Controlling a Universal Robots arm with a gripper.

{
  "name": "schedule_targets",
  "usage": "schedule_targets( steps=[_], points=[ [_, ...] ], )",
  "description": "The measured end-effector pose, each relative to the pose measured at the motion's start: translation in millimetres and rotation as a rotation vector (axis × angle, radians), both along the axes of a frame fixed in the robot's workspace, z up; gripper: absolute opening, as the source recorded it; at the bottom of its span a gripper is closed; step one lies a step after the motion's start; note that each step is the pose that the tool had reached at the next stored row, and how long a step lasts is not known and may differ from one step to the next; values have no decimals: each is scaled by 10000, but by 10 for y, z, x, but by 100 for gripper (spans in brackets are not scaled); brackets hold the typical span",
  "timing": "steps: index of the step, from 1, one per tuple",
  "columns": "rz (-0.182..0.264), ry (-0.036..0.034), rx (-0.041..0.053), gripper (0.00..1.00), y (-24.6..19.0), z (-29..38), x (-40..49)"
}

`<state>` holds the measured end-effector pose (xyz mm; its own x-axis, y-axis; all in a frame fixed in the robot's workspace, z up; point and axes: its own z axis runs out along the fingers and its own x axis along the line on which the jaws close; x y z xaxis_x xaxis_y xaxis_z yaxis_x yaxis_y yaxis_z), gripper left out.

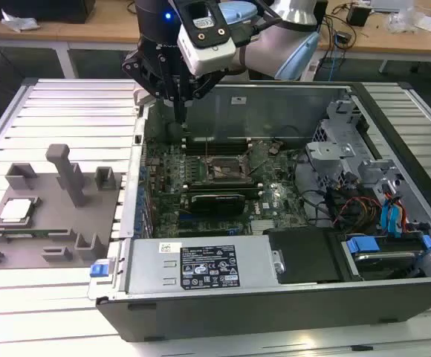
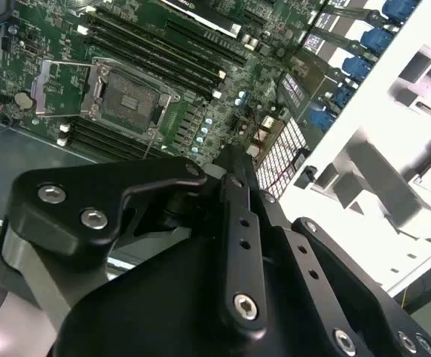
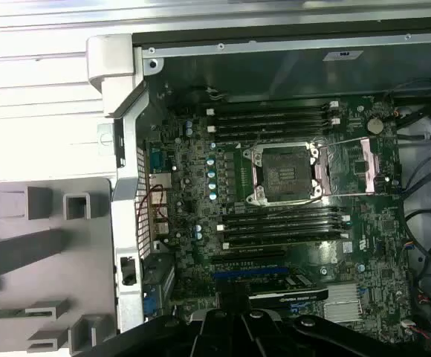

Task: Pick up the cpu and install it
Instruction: 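Reach for the cpu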

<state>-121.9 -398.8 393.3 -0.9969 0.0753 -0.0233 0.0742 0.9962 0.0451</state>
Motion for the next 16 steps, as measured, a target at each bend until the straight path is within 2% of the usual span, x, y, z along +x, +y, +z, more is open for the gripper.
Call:
schedule_targets(
  steps=[6, 16],
  points=[
    [1, 0, 0, 11, 0, 0, -5],
    [0, 0, 0, 11, 0, 0, -73]
  ],
)
